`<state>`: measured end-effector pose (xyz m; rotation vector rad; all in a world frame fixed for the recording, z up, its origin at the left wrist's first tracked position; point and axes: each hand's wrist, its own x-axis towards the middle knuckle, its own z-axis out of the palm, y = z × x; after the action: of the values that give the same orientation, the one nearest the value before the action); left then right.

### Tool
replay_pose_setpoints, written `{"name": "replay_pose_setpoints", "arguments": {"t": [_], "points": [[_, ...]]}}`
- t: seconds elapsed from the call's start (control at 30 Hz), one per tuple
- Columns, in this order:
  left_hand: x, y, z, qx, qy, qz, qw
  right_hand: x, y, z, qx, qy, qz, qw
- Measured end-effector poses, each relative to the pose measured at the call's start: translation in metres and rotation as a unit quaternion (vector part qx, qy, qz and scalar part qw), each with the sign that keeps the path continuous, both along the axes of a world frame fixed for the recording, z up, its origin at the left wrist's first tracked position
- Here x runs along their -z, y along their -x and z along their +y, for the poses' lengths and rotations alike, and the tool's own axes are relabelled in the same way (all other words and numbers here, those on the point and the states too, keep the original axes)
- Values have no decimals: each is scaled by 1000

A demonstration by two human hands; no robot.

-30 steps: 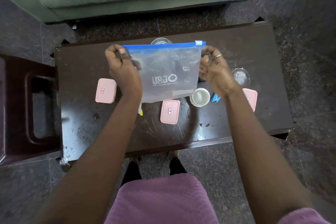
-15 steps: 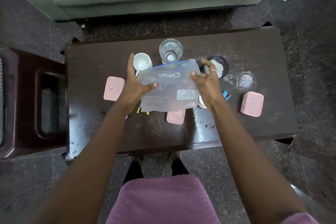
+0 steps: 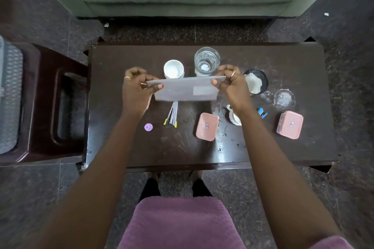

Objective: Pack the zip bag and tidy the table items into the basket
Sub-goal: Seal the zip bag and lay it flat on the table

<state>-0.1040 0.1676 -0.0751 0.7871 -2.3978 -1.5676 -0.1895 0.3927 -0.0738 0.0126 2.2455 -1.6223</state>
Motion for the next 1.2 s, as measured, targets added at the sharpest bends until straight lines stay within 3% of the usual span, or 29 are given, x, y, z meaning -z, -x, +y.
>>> {"name": "replay_pose_setpoints", "arguments": {"t": [0.07,0.17,0.3,0.37,0.53,0.63,0.73,0.87,0.97,1.2], "points": [[0,-4,-14,-19,-38,0,999,-3,-1,-14,-23,27,-13,999],[1,-11,-30,-22,-109,-5,994,1,-3,-41,-35,-21,11,999],[12,-15,-49,-69,-56,-35,995,9,-5,-80,3,-20,31,999],[18,-16,-62,-94,-74,-46,992,16,-6,-100,6,-8,28,1000],[29,-26,-108,21,-178,-69,981,39,-6,-145,12,-84,33,996],[40,-27,-131,23,-189,-85,978,47,-2,-167,17,-56,-7,998],[55,-19,-160,-11,-157,-102,982,56,5,-187,-59,-9,-105,993],[74,-5,-196,59,-106,-138,983,69,14,-204,-156,-39,-154,975],[87,4,-213,108,-100,-175,973,80,22,-220,-158,-109,-125,973],[120,25,-204,94,55,-202,973,112,33,-246,-159,-305,0,939]]}}
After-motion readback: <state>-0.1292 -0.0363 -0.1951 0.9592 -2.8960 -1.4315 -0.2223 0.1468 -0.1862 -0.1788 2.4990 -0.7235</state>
